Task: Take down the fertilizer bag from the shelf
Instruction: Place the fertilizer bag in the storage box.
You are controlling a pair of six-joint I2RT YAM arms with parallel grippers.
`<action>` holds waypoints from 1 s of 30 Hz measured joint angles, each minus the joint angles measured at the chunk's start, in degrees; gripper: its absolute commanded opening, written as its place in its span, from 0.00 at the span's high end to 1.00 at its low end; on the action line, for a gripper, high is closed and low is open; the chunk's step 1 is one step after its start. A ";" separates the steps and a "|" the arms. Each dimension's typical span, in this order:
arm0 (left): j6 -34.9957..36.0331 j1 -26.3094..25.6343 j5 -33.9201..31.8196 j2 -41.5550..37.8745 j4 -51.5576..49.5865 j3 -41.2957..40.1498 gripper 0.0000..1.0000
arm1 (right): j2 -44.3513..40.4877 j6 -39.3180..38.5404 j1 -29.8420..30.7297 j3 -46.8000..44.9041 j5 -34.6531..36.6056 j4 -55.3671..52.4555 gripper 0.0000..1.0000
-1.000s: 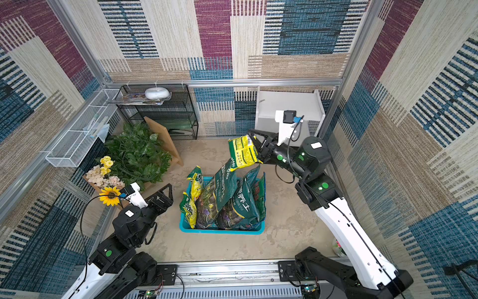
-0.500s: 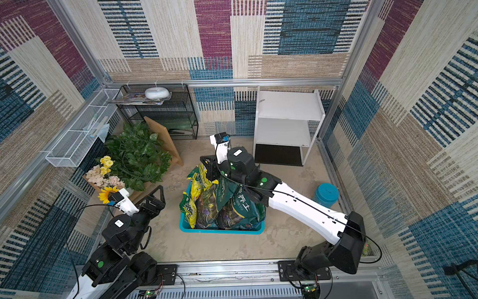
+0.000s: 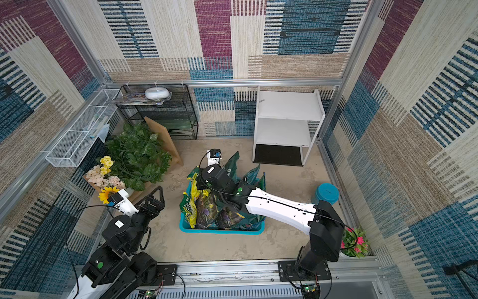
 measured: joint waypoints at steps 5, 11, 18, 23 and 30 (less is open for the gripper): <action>0.00 0.00 0.00 0.00 -0.02 0.00 0.01 | 2.56 2.99 0.68 -0.24 1.05 -1.40 1.00; 0.00 0.00 -0.02 0.00 -0.02 0.00 0.01 | 4.13 5.79 1.07 -1.05 0.74 -1.14 1.00; 0.02 0.00 -0.17 0.00 -0.04 0.00 0.01 | 6.14 7.19 1.64 -0.68 -0.94 -1.11 1.00; 0.02 0.00 -0.22 0.00 -0.02 0.00 0.01 | 5.97 6.91 1.75 -0.61 -1.97 -1.75 0.60; 1.46 0.00 -0.17 0.04 0.04 0.00 0.01 | -4.00 -1.95 1.81 5.18 0.04 -5.31 0.01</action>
